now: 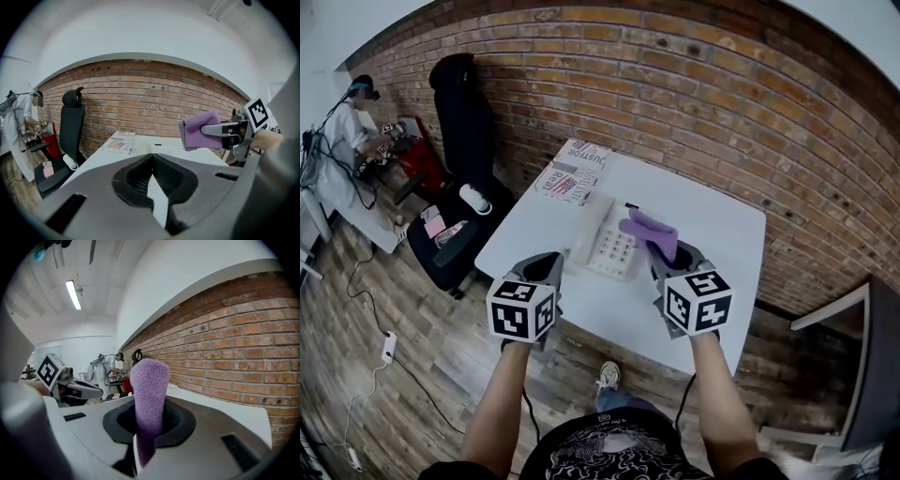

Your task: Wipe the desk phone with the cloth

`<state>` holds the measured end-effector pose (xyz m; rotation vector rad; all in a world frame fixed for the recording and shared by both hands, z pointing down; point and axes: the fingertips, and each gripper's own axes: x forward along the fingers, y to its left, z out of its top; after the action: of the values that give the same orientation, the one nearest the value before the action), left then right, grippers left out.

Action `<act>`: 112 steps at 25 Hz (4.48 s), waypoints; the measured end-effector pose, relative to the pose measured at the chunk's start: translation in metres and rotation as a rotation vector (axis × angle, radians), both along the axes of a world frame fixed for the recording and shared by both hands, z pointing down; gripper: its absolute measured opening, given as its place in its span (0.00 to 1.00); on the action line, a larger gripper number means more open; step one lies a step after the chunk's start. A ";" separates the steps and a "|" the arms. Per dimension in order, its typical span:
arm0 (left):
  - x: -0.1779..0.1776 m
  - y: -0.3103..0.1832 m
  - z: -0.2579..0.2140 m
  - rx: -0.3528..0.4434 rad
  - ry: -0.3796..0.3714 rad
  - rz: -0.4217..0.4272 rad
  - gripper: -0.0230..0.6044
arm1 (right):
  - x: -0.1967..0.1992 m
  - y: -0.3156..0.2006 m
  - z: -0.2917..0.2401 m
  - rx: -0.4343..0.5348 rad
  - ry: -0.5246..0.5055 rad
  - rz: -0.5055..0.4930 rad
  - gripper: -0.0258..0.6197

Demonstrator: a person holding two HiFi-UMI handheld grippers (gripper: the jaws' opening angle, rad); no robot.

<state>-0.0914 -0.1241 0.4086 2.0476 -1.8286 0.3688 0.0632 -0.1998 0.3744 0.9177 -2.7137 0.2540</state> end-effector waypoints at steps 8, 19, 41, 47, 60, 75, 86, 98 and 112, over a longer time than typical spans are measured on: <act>-0.002 -0.070 0.005 -0.023 -0.023 0.047 0.05 | -0.006 -0.064 0.011 -0.030 0.013 0.018 0.11; -0.001 -0.117 0.008 0.004 -0.029 0.113 0.05 | -0.015 -0.117 0.034 -0.023 0.093 0.030 0.11; -0.023 -0.150 0.042 -0.040 0.065 0.405 0.05 | -0.072 -0.173 0.110 0.000 0.524 0.128 0.11; -0.033 -0.149 0.048 -0.051 0.083 0.464 0.05 | -0.086 -0.163 0.131 -0.060 0.568 0.138 0.11; -0.043 -0.143 0.053 -0.050 0.123 0.551 0.05 | -0.102 -0.125 0.155 -0.117 0.607 0.132 0.11; -0.047 -0.125 0.059 -0.072 0.128 0.625 0.05 | -0.108 -0.074 0.172 -0.188 0.609 0.110 0.11; -0.047 -0.116 0.062 -0.078 0.117 0.659 0.05 | -0.112 -0.037 0.183 -0.230 0.592 0.060 0.11; -0.046 -0.109 0.056 -0.064 0.114 0.684 0.05 | -0.114 0.005 0.194 -0.304 0.581 0.026 0.11; -0.054 -0.096 0.059 -0.059 0.125 0.710 0.05 | -0.107 0.028 0.185 -0.315 0.607 0.055 0.11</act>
<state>-0.1453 -0.2197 0.4672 2.5535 -0.9555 0.4529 -0.0436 -0.1717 0.5594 0.8126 -2.0268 0.3368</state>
